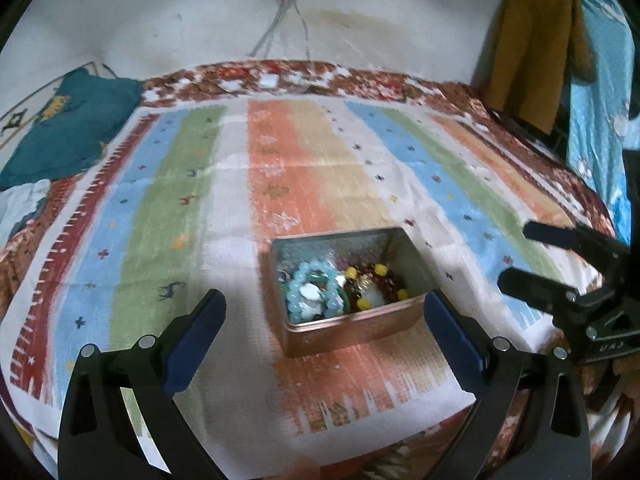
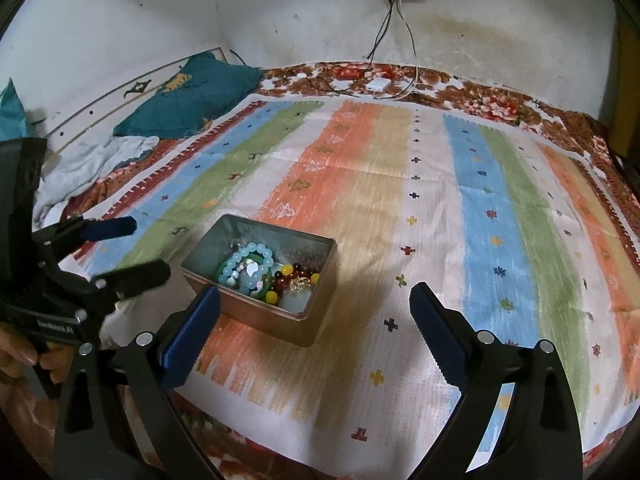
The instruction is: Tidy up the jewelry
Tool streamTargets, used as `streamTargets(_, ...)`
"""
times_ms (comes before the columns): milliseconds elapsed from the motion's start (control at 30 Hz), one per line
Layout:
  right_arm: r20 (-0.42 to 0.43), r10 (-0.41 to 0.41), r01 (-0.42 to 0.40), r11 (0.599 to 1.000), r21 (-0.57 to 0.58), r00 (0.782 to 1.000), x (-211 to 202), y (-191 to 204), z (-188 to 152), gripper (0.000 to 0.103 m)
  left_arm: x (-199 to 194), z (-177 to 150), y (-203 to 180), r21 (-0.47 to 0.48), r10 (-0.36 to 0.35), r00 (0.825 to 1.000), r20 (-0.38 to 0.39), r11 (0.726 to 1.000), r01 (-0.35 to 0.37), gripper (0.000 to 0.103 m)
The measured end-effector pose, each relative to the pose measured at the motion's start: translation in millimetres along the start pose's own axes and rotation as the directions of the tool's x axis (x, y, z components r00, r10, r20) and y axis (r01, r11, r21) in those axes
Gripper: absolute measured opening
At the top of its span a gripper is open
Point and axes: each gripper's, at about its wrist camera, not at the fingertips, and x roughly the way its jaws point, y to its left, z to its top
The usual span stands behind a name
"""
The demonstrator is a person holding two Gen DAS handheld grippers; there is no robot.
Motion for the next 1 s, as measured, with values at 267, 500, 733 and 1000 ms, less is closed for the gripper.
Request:
streamTargets(267, -0.007, 0.013, -0.013, 1.000, -0.002, 1.000, 0.7, 1.5, -1.8, 0.096, -2.5, -1.7, 3.1, -0.025, -0.038, 0.999, 0.005, 0.999, 0.038, 0.097)
streamTargets(500, -0.024, 0.025, -0.025, 1.000, 0.007, 0.999, 3.6, 1.7, -3.0, 0.096, -7.7, -1.8, 4.3, -0.023, -0.038, 0.998, 0.046, 0.999, 0.039, 0.097)
streamTargets(733, -0.032, 0.034, -0.033, 0.999, 0.017, 0.999, 6.2, 1.0, -3.2, 0.096, -6.4, -0.3, 2.7, -0.006, -0.024, 0.999, 0.036, 1.000, 0.025, 0.097)
streamTargets(1000, -0.015, 0.026, -0.026, 0.999, 0.041, 1.000, 4.0, -2.9, -2.4, 0.096, -4.1, -2.4, 2.6, -0.016, -0.006, 1.000, 0.022, 1.000, 0.006, 0.097)
